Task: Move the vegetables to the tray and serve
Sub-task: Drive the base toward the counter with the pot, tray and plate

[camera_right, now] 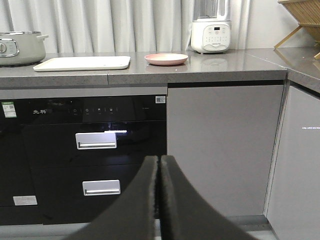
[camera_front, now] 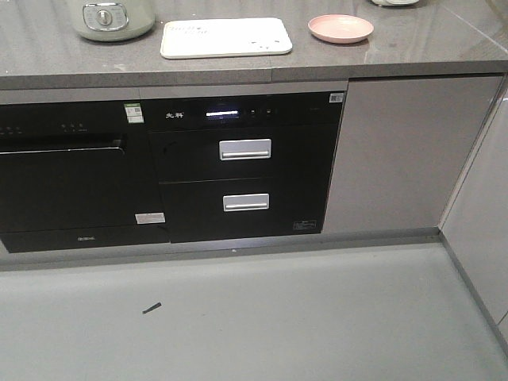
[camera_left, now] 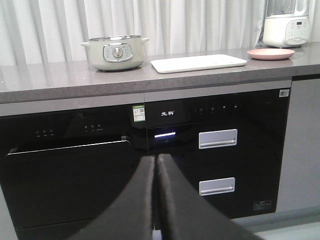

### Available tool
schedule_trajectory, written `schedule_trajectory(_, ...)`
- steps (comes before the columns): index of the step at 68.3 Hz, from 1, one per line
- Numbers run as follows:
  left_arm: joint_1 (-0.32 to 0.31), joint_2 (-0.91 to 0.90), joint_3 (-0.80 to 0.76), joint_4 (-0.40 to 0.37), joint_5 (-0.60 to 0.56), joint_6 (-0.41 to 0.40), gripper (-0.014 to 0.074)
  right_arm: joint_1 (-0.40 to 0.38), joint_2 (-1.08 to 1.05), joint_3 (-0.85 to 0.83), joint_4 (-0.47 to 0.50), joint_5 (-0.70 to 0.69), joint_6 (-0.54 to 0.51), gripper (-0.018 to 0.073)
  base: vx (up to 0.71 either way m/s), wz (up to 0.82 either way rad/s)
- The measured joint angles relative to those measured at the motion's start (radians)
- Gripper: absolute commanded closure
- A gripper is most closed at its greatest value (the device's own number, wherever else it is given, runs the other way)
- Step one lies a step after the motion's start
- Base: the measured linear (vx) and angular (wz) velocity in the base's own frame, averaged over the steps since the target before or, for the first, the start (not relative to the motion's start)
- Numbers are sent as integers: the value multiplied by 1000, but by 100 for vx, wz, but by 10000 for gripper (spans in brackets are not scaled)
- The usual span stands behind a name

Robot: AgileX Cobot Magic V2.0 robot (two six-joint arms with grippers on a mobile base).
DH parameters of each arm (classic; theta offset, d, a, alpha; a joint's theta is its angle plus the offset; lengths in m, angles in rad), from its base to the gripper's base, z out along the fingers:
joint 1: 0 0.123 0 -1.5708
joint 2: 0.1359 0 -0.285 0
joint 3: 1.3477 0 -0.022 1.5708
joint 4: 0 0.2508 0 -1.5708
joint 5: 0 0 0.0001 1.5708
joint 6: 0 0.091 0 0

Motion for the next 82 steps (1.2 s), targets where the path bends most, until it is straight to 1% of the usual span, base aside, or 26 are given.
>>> schedule_trajectory(82, 0, 0, 0, 0, 0, 0, 602, 0, 0, 0, 0, 0, 0, 565, 10, 3)
